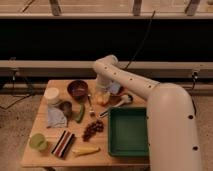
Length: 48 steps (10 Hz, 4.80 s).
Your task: Place apple in metal cup
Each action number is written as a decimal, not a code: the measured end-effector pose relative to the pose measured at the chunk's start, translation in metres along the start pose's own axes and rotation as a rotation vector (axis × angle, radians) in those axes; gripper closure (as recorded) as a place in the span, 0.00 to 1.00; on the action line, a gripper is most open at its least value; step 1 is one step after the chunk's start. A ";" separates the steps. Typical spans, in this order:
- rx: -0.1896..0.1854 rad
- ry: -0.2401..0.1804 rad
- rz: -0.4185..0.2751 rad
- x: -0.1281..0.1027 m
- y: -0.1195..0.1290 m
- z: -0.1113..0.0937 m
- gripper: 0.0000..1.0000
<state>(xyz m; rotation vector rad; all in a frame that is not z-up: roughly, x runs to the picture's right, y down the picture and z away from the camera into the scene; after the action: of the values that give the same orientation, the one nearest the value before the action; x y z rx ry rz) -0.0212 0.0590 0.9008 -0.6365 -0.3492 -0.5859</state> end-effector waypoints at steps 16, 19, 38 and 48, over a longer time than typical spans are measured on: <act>-0.075 0.123 -0.016 0.031 0.007 0.039 0.52; -0.082 0.077 -0.013 0.027 0.016 0.034 0.83; -0.019 -0.099 -0.308 -0.186 -0.030 -0.054 1.00; 0.022 -0.086 -0.338 -0.216 -0.063 -0.040 0.37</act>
<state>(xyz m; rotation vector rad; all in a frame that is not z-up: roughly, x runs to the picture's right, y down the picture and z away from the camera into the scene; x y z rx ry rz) -0.2240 0.0792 0.7970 -0.5862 -0.5487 -0.8776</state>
